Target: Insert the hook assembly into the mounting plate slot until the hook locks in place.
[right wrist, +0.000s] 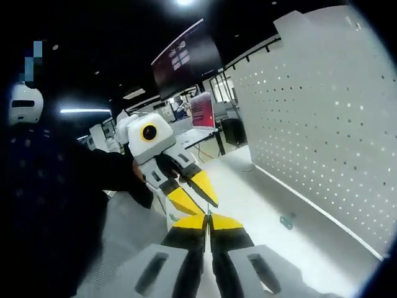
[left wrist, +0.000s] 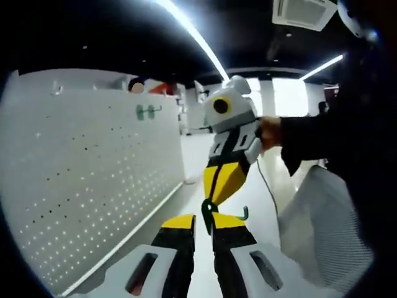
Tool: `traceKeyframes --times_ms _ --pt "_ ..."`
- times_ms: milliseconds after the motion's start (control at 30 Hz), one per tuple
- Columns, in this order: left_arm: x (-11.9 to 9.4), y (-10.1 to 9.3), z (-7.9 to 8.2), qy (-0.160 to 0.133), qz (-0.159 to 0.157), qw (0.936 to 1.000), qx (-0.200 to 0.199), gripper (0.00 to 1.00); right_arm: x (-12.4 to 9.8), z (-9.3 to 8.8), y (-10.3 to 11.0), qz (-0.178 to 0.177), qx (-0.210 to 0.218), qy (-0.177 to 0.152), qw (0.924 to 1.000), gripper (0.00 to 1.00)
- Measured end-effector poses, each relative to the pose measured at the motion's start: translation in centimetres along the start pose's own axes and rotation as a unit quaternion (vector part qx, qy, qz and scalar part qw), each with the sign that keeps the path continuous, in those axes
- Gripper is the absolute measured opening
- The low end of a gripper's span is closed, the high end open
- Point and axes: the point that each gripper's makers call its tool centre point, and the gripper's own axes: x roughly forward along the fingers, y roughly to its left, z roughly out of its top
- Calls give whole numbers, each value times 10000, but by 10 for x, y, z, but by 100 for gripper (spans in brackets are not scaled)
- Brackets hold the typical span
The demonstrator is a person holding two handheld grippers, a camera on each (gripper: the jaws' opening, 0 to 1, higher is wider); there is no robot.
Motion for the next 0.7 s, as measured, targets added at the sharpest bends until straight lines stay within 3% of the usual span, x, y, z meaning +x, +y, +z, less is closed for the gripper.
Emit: traceKeyframes --times_ms 333,533,700 --pt "-4 -25 3 -150 -819 9960 -326 4 -4 -4 23 561 -459 178 9972 0" --pt "-4 -29 1 -166 -968 9936 -563 1 -4 -4 23 565 -562 193 9966 0" --pt "-1 -27 -1 -189 -889 9935 -688 1 -4 -2 20 484 -530 165 9973 0"
